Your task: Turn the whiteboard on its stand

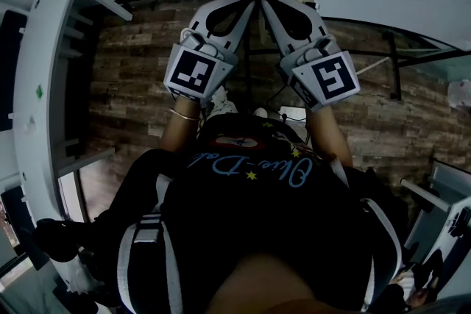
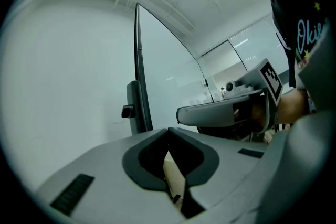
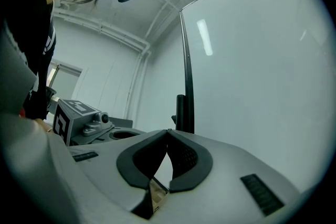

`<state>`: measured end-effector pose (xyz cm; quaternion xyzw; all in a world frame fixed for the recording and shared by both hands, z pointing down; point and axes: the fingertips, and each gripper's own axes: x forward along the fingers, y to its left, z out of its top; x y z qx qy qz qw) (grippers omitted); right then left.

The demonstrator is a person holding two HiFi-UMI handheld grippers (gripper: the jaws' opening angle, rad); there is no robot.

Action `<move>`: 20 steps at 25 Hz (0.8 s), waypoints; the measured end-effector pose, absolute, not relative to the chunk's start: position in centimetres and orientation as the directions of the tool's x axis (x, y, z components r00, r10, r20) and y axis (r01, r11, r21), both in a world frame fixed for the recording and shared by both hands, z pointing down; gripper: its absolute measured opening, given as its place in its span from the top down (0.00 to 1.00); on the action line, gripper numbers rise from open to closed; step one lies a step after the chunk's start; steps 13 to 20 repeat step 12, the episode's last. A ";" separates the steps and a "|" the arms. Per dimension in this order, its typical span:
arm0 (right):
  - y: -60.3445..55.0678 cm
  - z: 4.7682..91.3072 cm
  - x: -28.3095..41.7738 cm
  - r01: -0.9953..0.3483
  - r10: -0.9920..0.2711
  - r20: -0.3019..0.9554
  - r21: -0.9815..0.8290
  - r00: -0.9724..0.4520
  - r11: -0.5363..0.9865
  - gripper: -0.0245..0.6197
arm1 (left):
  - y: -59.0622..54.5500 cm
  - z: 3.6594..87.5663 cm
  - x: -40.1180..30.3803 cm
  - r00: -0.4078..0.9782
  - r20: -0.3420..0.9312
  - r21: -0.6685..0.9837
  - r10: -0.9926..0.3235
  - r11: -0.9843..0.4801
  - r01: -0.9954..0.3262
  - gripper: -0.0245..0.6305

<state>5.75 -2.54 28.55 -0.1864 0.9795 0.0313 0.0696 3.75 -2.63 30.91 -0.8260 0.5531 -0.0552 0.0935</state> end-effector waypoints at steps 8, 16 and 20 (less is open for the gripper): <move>-2.6 28.6 6.4 -0.365 -0.356 -0.149 0.037 -0.923 0.930 0.91 | -2.3 31.0 4.8 0.388 -0.006 -0.218 -0.922 -0.377 -0.900 0.93; -2.8 28.7 6.9 -0.368 -0.359 -0.149 0.040 -0.921 0.929 0.91 | -2.3 31.2 4.8 0.382 0.006 -0.204 -0.924 -0.375 -0.904 0.93; -2.8 28.7 6.9 -0.368 -0.359 -0.149 0.040 -0.921 0.929 0.91 | -2.3 31.2 4.8 0.382 0.006 -0.204 -0.924 -0.375 -0.904 0.93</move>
